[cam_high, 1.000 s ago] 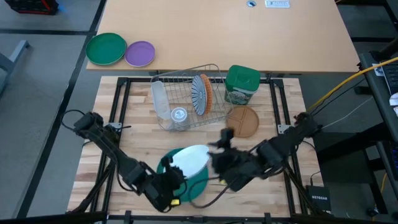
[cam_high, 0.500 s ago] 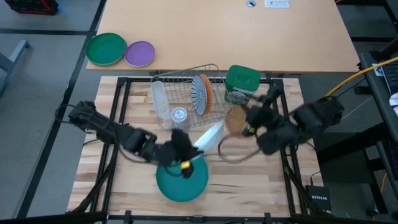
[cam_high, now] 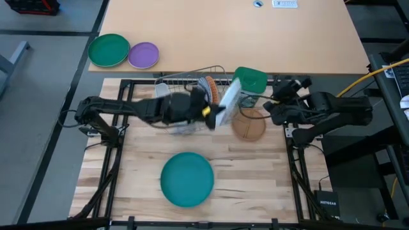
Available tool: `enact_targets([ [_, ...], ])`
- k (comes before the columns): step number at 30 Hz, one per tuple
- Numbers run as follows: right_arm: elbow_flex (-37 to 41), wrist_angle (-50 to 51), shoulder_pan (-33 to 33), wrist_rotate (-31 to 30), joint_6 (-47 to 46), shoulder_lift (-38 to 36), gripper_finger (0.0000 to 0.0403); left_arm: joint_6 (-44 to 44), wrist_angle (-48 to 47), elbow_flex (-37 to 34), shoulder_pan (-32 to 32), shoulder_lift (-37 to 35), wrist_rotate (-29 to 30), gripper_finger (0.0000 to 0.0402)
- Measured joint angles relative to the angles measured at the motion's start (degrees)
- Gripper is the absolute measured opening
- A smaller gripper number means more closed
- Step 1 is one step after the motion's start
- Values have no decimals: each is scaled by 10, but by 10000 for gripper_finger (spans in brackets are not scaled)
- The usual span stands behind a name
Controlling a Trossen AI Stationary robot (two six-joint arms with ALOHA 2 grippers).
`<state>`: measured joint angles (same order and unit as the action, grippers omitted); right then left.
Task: Sort dishes
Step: Put the white plate in the dish rack
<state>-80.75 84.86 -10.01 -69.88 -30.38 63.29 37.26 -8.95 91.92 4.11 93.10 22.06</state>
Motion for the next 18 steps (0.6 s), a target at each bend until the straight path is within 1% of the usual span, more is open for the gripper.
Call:
enact_targets([
  [5, 149, -140, 12, -2, -4, -89, 156, 7, 25, 0, -56, 0, -1, 0],
  [9, 266, -269, 11, 5, 11, -131, 156, 15, 36, 0, -85, 0, -5, 0],
  [13, 363, -397, 11, 6, 37, -137, 156, 22, 59, 0, -98, 9, -5, 0],
  [18, 454, -564, 11, -1, 80, -124, 156, 35, 93, 0, -99, 35, -5, 0],
])
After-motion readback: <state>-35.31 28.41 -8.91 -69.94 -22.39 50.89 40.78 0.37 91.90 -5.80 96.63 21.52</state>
